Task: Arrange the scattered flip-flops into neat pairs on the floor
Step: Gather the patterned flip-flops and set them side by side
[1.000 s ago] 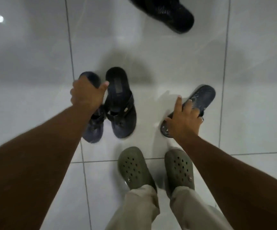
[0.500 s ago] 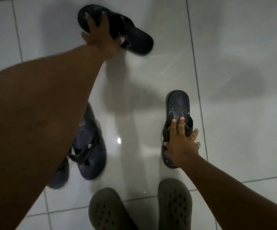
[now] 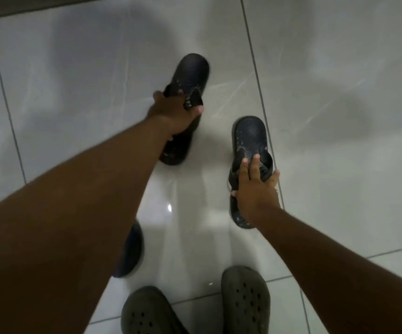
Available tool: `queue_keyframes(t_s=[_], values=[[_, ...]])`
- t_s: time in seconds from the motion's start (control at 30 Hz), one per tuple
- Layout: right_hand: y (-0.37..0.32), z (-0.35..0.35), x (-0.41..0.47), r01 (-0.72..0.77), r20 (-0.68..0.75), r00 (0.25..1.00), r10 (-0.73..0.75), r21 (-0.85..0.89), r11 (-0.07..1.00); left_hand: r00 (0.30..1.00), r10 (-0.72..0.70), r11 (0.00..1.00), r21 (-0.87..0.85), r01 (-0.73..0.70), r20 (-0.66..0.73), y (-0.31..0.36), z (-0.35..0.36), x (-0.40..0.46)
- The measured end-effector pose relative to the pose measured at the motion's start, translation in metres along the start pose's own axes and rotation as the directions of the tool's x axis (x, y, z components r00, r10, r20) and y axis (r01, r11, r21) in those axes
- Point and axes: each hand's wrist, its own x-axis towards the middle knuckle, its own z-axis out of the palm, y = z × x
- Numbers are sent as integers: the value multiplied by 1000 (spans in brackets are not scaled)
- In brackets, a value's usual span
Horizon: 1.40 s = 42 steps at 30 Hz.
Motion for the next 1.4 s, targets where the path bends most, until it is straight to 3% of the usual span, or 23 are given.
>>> queue_keyframes(t_s=[0.1, 0.23, 0.3, 0.4, 0.7, 0.83, 1.03, 1.13, 1.2, 1.4], values=[[9, -12, 3, 38, -19, 999, -38, -15, 999, 992, -128, 987, -99, 128, 7, -5, 41, -37], [13, -18, 0, 55, -1, 998, -56, 129, 990, 956, -294, 924, -250, 289, 17, -30, 70, -81], [16, -16, -4, 55, 22, 998, -61, 209, 976, 950, -312, 924, -220, 311, 33, -43, 80, -103], [27, -7, -13, 69, 21, 997, -76, 234, 970, 969, -246, 956, -156, 248, 31, -57, 93, -125], [25, 9, -24, 131, 13, 990, -137, 226, 965, 980, -184, 941, -275, 197, 72, -43, 124, -152], [28, 12, -30, 169, -65, 985, -159, 224, 960, 999, -34, 978, -208, 30, -16, -46, 116, -157], [29, 10, -28, 169, -64, 985, -158, 267, 949, 988, 125, 990, -72, -119, 86, -44, 123, -156], [27, 11, -28, 110, -20, 994, -110, 345, 932, 982, 152, 986, -85, -143, 110, -41, 134, -161], [27, 14, -30, 164, -50, 986, -156, 263, 951, 982, 154, 984, -107, -143, 105, -40, 138, -163], [30, 17, -33, 178, -78, 983, -164, 234, 956, 983, 144, 988, -65, -137, 116, -33, 144, -161]])
